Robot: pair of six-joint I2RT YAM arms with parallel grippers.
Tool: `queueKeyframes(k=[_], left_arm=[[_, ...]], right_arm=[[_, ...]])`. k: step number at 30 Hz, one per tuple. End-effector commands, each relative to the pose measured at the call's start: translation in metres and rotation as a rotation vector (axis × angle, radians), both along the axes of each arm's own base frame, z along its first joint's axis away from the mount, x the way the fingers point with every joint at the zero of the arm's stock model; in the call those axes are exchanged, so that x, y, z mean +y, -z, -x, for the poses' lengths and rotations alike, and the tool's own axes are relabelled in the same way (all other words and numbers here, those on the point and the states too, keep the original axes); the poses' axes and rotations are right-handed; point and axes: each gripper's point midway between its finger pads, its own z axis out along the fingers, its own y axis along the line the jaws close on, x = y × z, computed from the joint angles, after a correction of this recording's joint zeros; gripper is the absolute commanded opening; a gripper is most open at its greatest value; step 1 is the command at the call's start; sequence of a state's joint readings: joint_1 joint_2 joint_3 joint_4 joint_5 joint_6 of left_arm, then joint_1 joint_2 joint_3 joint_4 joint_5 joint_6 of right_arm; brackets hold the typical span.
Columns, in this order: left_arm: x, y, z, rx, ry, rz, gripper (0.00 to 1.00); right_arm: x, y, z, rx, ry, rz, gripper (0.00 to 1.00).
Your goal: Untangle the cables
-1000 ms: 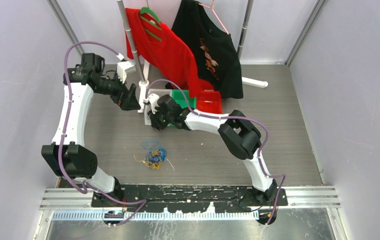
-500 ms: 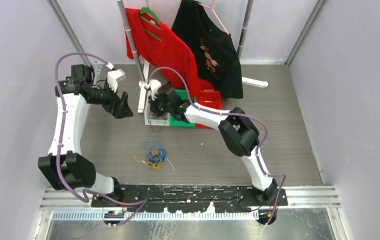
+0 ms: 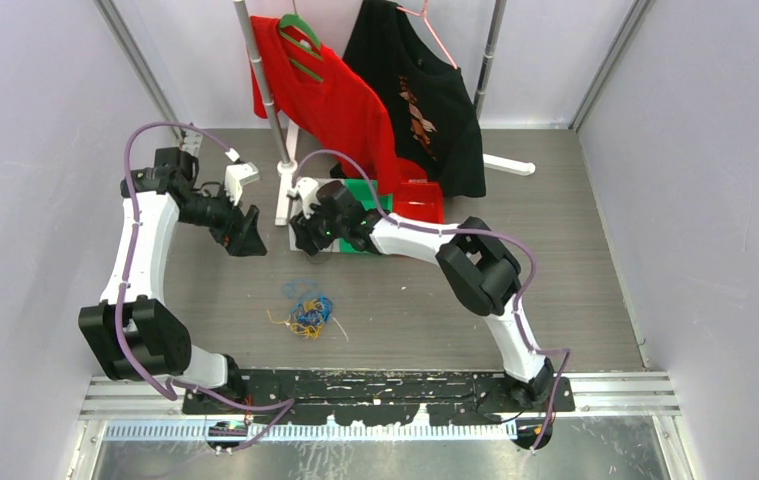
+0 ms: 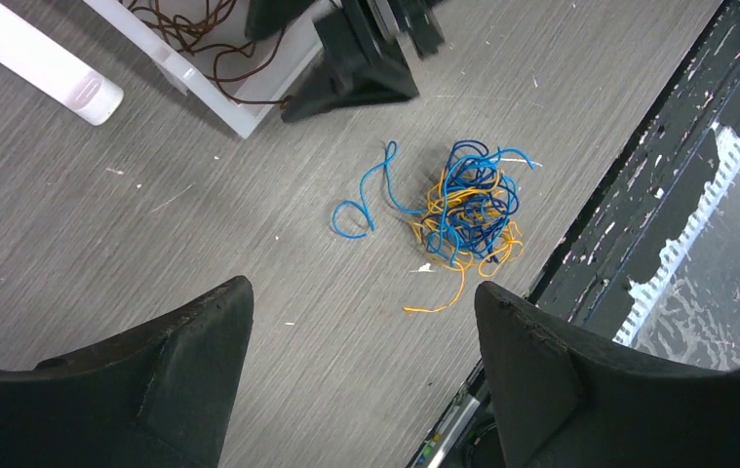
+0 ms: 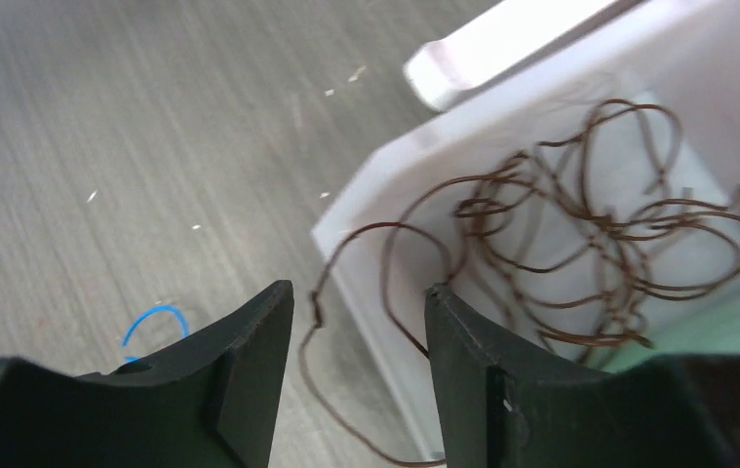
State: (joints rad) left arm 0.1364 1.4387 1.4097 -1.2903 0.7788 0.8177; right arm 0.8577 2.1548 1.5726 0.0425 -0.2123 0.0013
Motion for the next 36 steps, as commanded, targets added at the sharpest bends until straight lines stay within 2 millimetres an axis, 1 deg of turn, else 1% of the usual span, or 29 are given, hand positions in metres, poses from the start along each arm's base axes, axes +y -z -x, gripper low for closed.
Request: queueKeyframes(k=[1,3,6,10,11,13,16,18,22,25,27,30,31,33,34,36], left_arm=[[-0.004,-0.008,0.005,-0.033,0.015,0.030,0.82],[-0.003,-0.010,0.006,-0.041,0.015,0.024,0.81],[-0.003,-0.012,0.006,-0.054,0.013,0.021,0.81],[-0.002,-0.014,0.003,-0.063,0.003,0.024,0.79],[-0.002,-0.014,0.003,-0.061,0.000,0.025,0.79],[-0.002,-0.015,0.001,-0.063,-0.003,0.029,0.78],[-0.002,-0.018,0.001,-0.070,-0.005,0.034,0.77],[-0.001,-0.019,0.001,-0.076,-0.006,0.033,0.77],[0.002,-0.021,-0.001,-0.083,-0.009,0.033,0.76],[0.002,-0.022,-0.002,-0.084,-0.012,0.035,0.76],[0.002,-0.021,-0.002,-0.080,-0.013,0.040,0.75],[0.002,-0.021,-0.002,-0.078,-0.013,0.042,0.75],[0.002,-0.021,-0.002,-0.079,-0.014,0.040,0.74],[0.003,-0.020,-0.003,-0.081,-0.014,0.037,0.74],[0.003,-0.020,-0.003,-0.081,-0.014,0.036,0.74],[0.003,-0.020,-0.005,-0.079,-0.016,0.039,0.74]], right_arm=[[0.017,-0.030,0.015,-0.065,-0.080,-0.036,0.58],[0.020,-0.027,0.014,-0.070,-0.074,-0.023,0.57],[0.022,-0.024,0.009,-0.077,-0.056,-0.004,0.51],[0.020,-0.022,0.000,-0.097,-0.026,0.031,0.39],[0.019,-0.021,-0.001,-0.101,-0.025,0.040,0.37],[0.017,-0.018,-0.003,-0.108,-0.028,0.063,0.37],[0.016,-0.013,0.001,-0.099,-0.056,0.094,0.44],[0.015,-0.011,0.004,-0.094,-0.068,0.094,0.46],[0.015,-0.007,0.009,-0.081,-0.085,0.099,0.47],[0.014,-0.002,0.010,-0.088,-0.084,0.117,0.45],[0.014,0.002,0.009,-0.086,-0.079,0.124,0.40],[0.015,0.000,0.003,-0.098,-0.053,0.122,0.34],[0.015,-0.004,0.003,-0.102,-0.046,0.116,0.37],[0.012,-0.014,0.000,-0.123,-0.028,0.107,0.47],[0.012,-0.023,-0.001,-0.137,-0.016,0.091,0.52],[0.010,-0.038,0.000,-0.157,-0.006,0.061,0.55]])
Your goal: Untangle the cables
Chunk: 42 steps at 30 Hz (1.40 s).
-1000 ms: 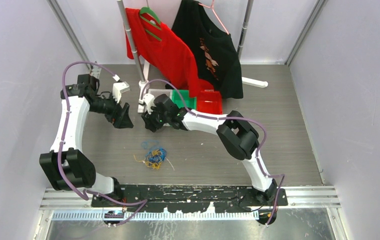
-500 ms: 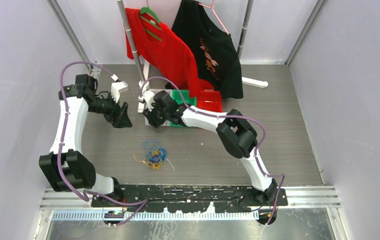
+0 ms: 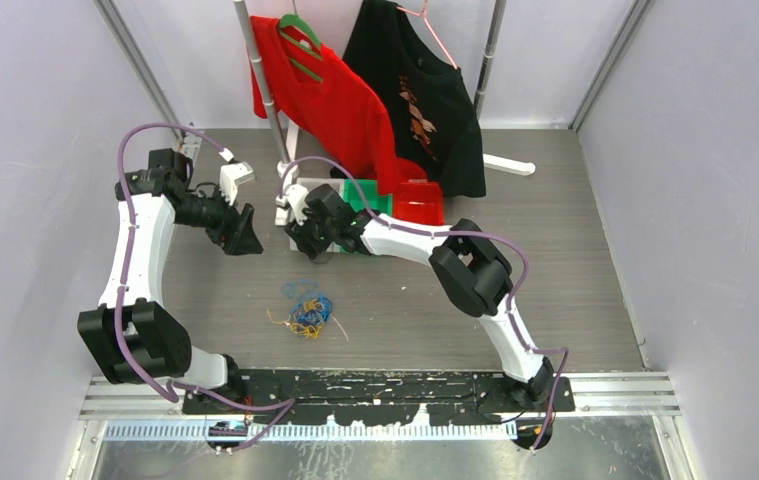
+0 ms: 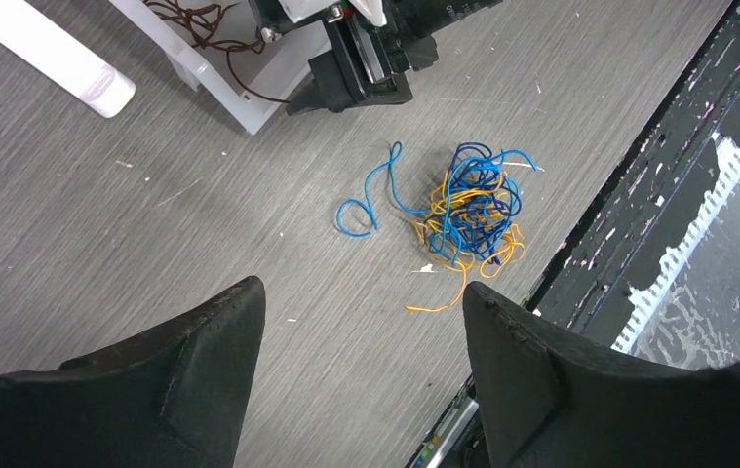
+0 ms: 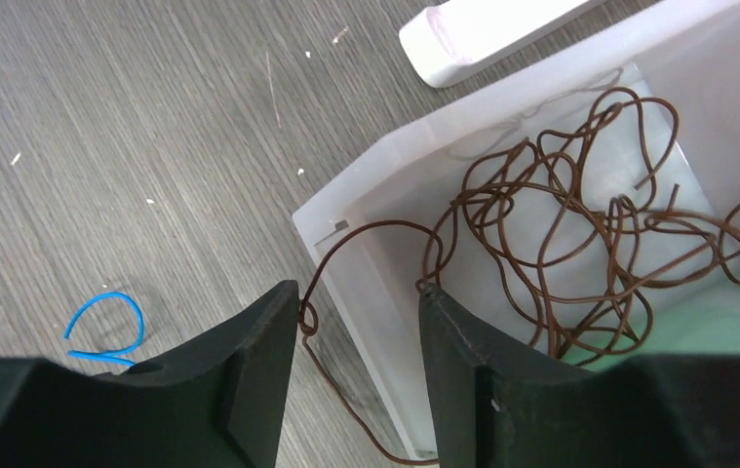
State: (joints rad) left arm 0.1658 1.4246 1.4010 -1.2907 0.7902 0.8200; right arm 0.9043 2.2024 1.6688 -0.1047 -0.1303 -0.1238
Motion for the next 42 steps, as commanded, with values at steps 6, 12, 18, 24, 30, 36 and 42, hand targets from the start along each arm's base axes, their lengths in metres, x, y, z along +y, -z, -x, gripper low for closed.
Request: queueKeyframes(k=[6,12,18,24,30,36,42], left_arm=[[-0.004,-0.023,-0.007,-0.078,0.003,0.039,0.74],[-0.003,-0.021,-0.005,-0.074,0.005,0.031,0.74],[-0.002,-0.020,-0.004,-0.065,0.003,0.038,0.74],[-0.002,-0.022,-0.005,-0.069,-0.001,0.040,0.74],[0.001,-0.024,-0.007,-0.079,-0.011,0.041,0.74],[0.005,-0.025,-0.007,-0.075,-0.019,0.045,0.74],[0.003,-0.025,-0.006,-0.066,-0.017,0.060,0.73]], right_arm=[[0.004,-0.052,0.013,-0.152,0.031,-0.074,0.58],[0.004,-0.025,0.021,-0.152,0.032,-0.015,0.58],[0.008,-0.037,0.016,-0.184,0.044,-0.019,0.58],[0.005,-0.038,0.018,-0.198,0.012,0.029,0.50],[0.000,-0.019,0.020,-0.184,0.015,0.065,0.43],[0.008,-0.032,0.010,-0.204,0.049,0.034,0.16],[0.013,-0.072,-0.022,-0.245,0.103,-0.042,0.09]])
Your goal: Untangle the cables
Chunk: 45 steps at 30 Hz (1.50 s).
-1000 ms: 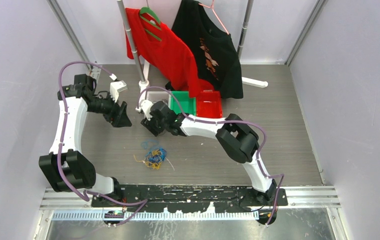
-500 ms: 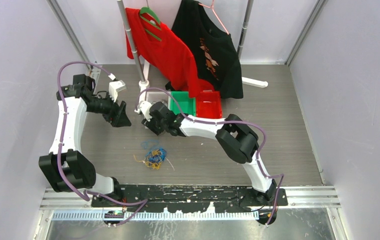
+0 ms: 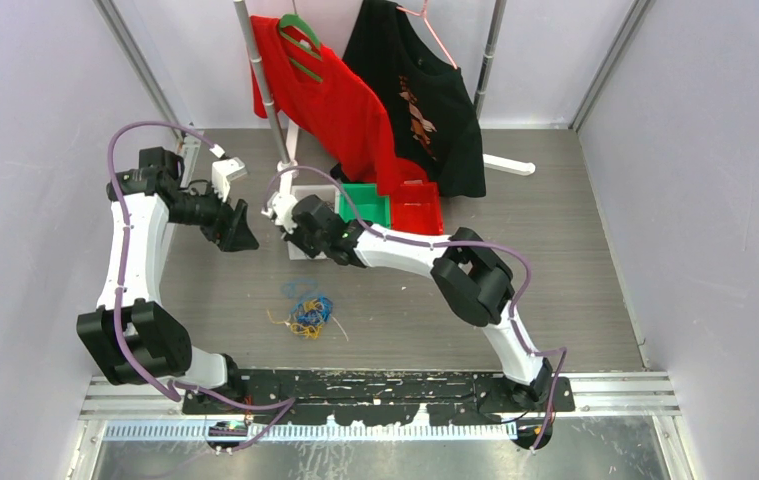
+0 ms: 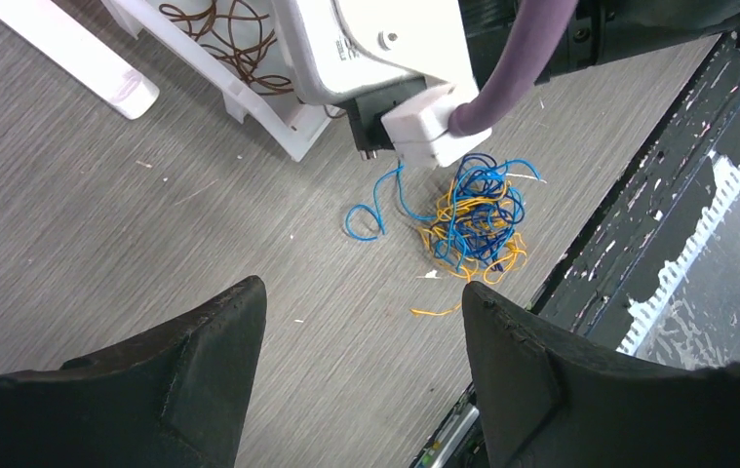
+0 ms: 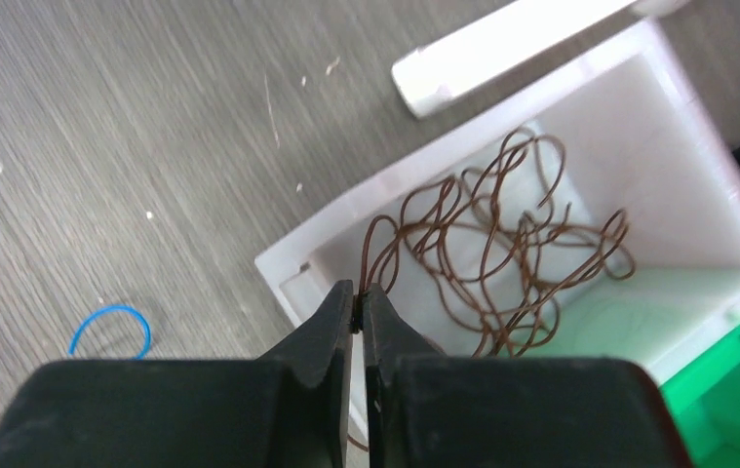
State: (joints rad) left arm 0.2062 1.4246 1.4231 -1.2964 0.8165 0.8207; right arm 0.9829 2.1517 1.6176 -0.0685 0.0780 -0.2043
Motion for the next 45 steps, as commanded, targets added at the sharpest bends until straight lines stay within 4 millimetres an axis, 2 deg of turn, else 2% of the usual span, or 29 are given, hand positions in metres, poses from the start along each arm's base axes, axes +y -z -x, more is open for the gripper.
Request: queueKeyframes(k=[1,5,7,10,13,17,20,22,25,29,32,36,40,45], left_arm=[[-0.005,-0.016,-0.001,-0.042,0.017,0.041,0.73],[-0.009,-0.012,0.005,-0.021,0.036,0.066,0.74],[-0.014,-0.010,0.011,-0.012,0.075,0.088,0.74],[-0.019,-0.008,0.021,0.024,0.096,0.123,0.74],[-0.019,-0.004,0.028,0.043,0.114,0.119,0.74],[-0.018,-0.004,0.028,0.030,0.119,0.104,0.74],[-0.020,-0.007,0.027,0.023,0.119,0.118,0.74],[-0.022,-0.005,0.029,0.034,0.121,0.129,0.75],[-0.025,0.003,0.033,0.056,0.135,0.125,0.76],[-0.030,0.012,0.039,0.084,0.151,0.118,0.77],[-0.031,0.013,0.036,0.077,0.129,0.110,0.78],[-0.028,0.011,0.035,0.073,0.119,0.087,0.78],[-0.027,0.012,0.034,0.081,0.114,0.083,0.75],[-0.033,0.019,0.038,0.097,0.125,0.089,0.73]], right_arm=[[0.012,-0.061,-0.037,-0.081,0.058,-0.134,0.09],[0.011,-0.067,-0.064,-0.115,0.099,-0.149,0.06],[0.011,-0.064,-0.076,-0.123,0.113,-0.146,0.06],[0.009,-0.049,-0.091,-0.118,0.128,-0.122,0.06],[0.006,-0.030,-0.096,-0.101,0.134,-0.089,0.05],[0.002,-0.001,-0.092,-0.065,0.132,-0.052,0.05],[0.001,0.007,-0.091,-0.052,0.137,-0.043,0.08],[0.003,-0.004,-0.092,-0.053,0.146,-0.071,0.24],[0.008,-0.042,-0.092,-0.078,0.146,-0.144,0.40],[0.012,-0.100,-0.093,-0.101,0.142,-0.239,0.49],[0.009,-0.131,-0.089,-0.109,0.136,-0.274,0.52],[-0.005,-0.151,-0.086,-0.117,0.169,-0.270,0.58],[-0.020,-0.155,-0.081,-0.128,0.193,-0.267,0.69],[-0.044,-0.163,-0.073,-0.130,0.249,-0.272,0.76]])
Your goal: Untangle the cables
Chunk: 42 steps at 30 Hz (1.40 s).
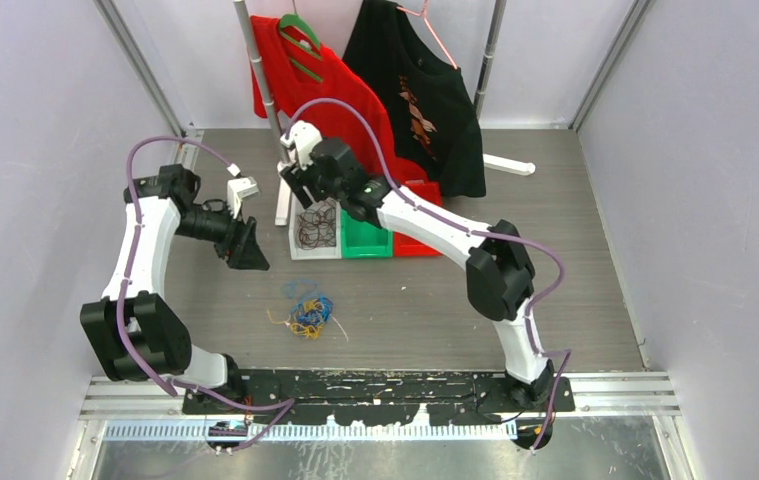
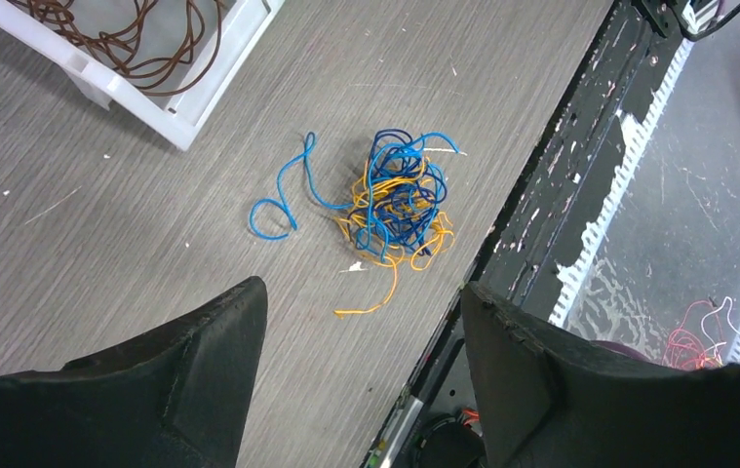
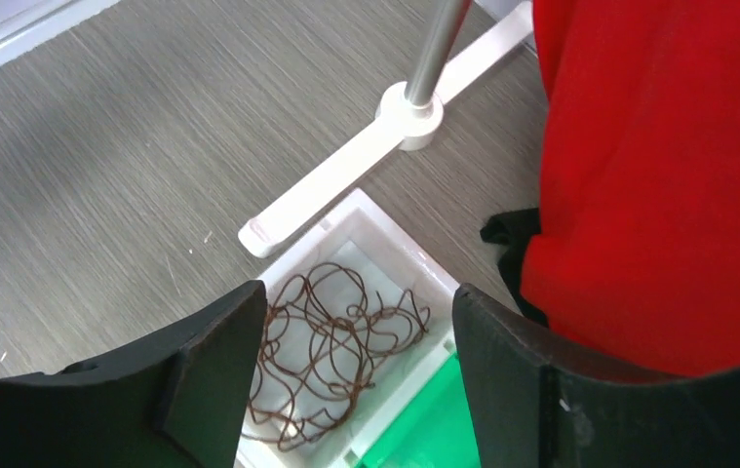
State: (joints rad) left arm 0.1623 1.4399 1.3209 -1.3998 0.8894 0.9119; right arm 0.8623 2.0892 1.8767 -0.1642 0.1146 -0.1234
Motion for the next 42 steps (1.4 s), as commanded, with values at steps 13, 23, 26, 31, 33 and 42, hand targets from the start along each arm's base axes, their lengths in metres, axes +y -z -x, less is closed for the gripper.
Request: queueKeyframes(k=[13,23,26,31,33,42], left_arm=[[-0.047,0.072,0.031,0.067,0.185,-0.193,0.66],[-0.041,0.107,-0.018,0.005,0.170,-0.321,0.52],[-0.041,0.120,-0.027,0.015,0.195,-0.339,0.51],[-0.045,0.141,-0.026,0.070,0.238,-0.335,0.50],[-0.046,0.149,-0.028,0.065,0.241,-0.350,0.48],[-0.057,0.148,-0.035,0.019,0.254,-0.330,0.32]], right_arm=[[-0.097,0.031,0.145,0.323,0.137,-0.284,0.80],[-0.131,0.074,0.193,0.505,0.236,-0.345,0.62],[-0.131,0.066,0.194,0.496,0.229,-0.383,0.61],[-0.131,0.057,0.194,0.480,0.212,-0.392,0.60],[-0.130,0.055,0.194,0.478,0.208,-0.395,0.58],[-0.122,0.049,0.195,0.485,0.178,-0.419,0.53]])
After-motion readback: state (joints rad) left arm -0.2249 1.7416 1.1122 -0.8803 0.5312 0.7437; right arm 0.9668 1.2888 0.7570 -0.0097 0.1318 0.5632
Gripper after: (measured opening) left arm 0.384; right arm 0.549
